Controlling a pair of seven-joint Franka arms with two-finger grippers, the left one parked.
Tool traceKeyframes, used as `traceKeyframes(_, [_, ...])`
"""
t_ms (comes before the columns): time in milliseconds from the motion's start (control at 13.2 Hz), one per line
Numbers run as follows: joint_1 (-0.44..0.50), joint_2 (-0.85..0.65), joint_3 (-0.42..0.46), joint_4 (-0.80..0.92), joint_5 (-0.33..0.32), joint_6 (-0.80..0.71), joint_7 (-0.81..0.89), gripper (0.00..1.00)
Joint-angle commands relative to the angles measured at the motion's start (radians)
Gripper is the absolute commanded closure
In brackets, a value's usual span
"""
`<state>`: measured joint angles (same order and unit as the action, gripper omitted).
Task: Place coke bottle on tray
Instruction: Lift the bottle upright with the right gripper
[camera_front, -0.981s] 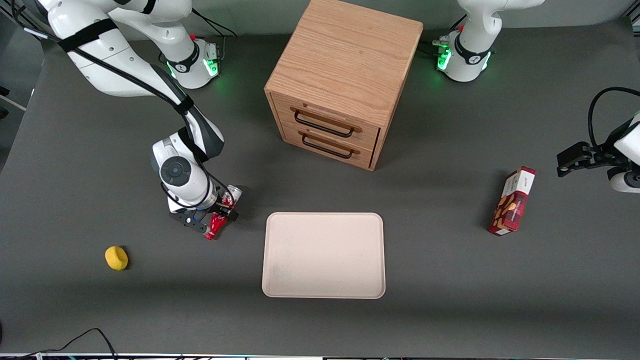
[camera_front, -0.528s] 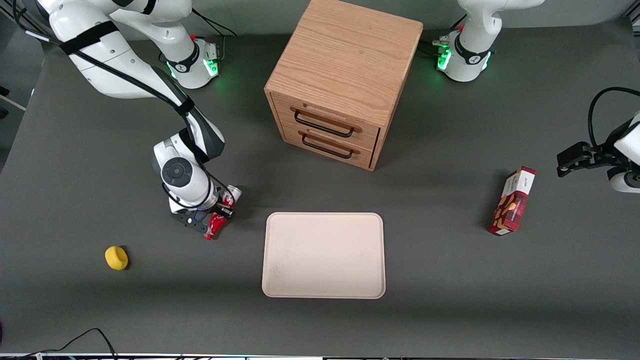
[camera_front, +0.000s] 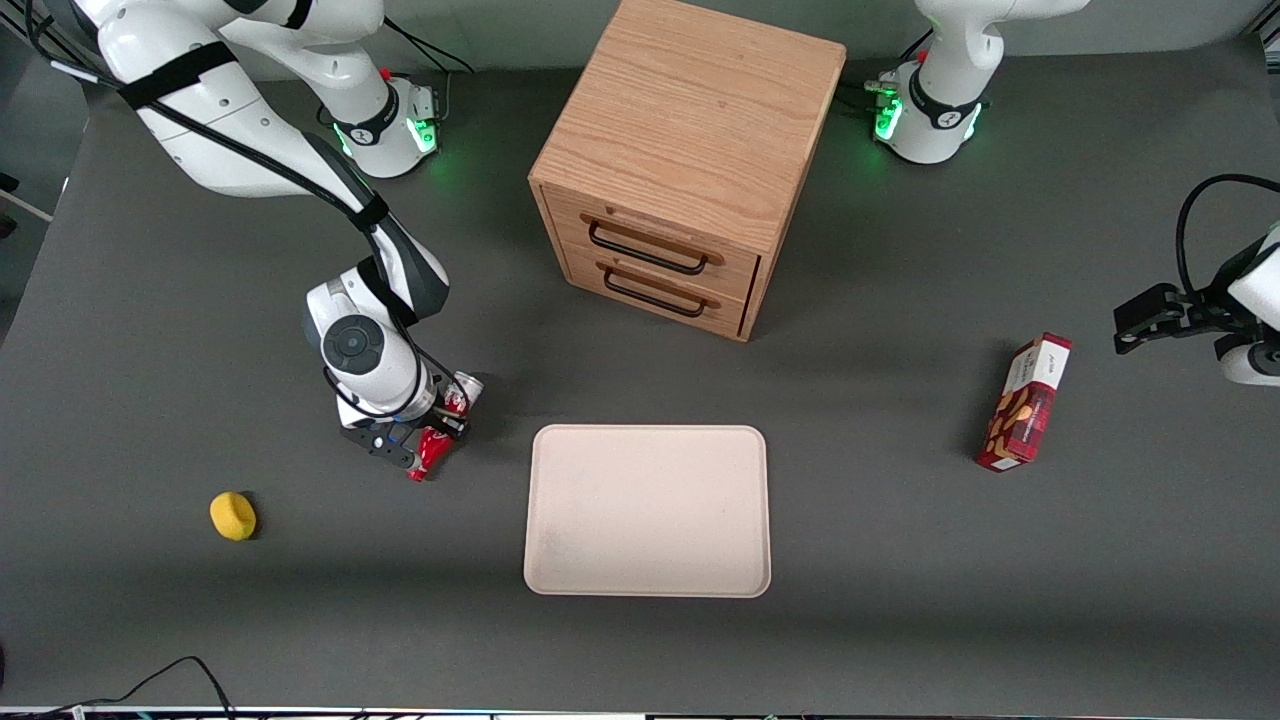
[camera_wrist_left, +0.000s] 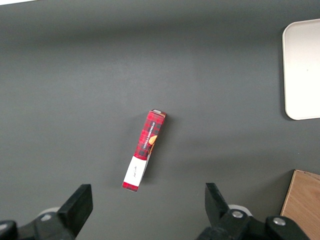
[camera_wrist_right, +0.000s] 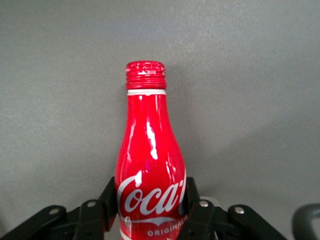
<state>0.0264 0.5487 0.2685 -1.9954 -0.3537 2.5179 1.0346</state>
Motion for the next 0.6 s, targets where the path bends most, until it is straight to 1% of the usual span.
traceKeyframes(0, [-0.017,-0.082,0.014,0.009,-0.025,-0.095,0.021,1.00])
traceKeyframes(75, [-0.025,-0.104,0.021,0.023,-0.019,-0.147,0.018,1.00])
traceKeyframes(151, [-0.032,-0.127,0.038,0.041,0.008,-0.199,-0.010,1.00])
traceKeyframes(302, [-0.042,-0.186,0.046,0.105,0.158,-0.339,-0.161,1.00])
traceKeyframes(377, [-0.043,-0.222,0.041,0.131,0.218,-0.408,-0.216,1.00])
traceKeyframes(528, [-0.052,-0.278,0.032,0.194,0.260,-0.555,-0.316,1.00])
